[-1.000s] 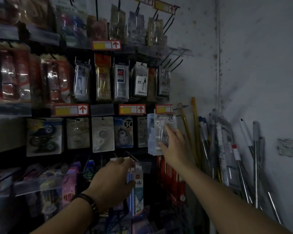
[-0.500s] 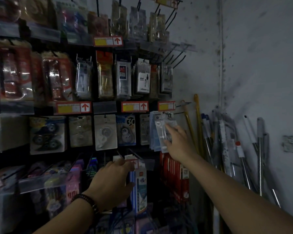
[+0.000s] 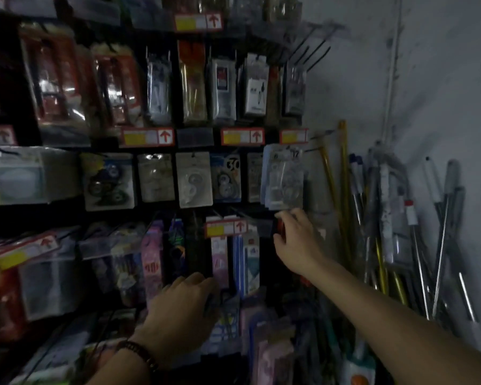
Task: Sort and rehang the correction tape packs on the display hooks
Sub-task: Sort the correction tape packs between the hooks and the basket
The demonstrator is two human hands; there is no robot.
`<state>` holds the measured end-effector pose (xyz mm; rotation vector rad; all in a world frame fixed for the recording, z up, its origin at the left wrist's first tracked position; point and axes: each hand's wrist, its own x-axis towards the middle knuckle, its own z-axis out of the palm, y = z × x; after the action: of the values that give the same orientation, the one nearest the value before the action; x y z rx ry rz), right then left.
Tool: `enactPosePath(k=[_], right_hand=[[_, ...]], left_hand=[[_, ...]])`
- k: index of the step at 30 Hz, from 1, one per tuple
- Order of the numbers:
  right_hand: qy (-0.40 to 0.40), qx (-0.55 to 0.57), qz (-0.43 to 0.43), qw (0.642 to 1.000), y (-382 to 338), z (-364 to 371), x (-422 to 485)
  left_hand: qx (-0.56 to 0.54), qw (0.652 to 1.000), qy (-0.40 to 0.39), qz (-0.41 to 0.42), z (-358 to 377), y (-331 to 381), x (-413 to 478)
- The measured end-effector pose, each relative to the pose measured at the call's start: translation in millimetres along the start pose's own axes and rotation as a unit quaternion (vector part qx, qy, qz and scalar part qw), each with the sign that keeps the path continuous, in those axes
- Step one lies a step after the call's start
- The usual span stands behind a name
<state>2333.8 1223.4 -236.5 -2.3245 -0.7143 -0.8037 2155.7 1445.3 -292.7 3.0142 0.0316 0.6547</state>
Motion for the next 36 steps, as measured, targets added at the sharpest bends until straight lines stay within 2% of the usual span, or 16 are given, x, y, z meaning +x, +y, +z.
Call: enactPosePath(k=[3,8,15,19,24,27,30,36], right_hand=[[-0.042,0.023,-0.030,0.998,-12.1,30.4,-58.5],[-0.168,0.092,-0.053,0.980,-29.0,102.2,-174.1],[-0.344,0.179,0.054,0.920,-12.6,223.9,-370.7],[-0.430,0.133,0.120,0.885,7.4,274.7,-463.7],[-0.529,0.065,0.177,0.827,19.7,319.6,-532.6],[-0.560,0.045,0.193,0.805,24.0,340.8,-554.2],[-0.567,0.002,0.200,0.799,29.5,363.9,-563.0],[-0.566,-0.018,0.275,0.777,41.6,418.2,-561.5]], left_hand=[[-0.006,0.999,-0.027,-0.027,28.0,-12.8,-50.0],[-0.010,0.993,-0.081,-0.085,91.2,-31.5,-153.1],[-0.071,0.954,-0.202,-0.210,212.2,-40.4,-303.6],[-0.085,0.937,-0.257,-0.221,269.5,-52.5,-361.3],[-0.110,0.896,-0.351,-0.248,324.7,-56.1,-390.7],[-0.150,0.866,-0.389,-0.275,350.2,-52.7,-401.7],[-0.189,0.834,-0.419,-0.304,375.5,-56.2,-410.9],[-0.211,0.809,-0.465,-0.292,409.0,-59.3,-406.5]])
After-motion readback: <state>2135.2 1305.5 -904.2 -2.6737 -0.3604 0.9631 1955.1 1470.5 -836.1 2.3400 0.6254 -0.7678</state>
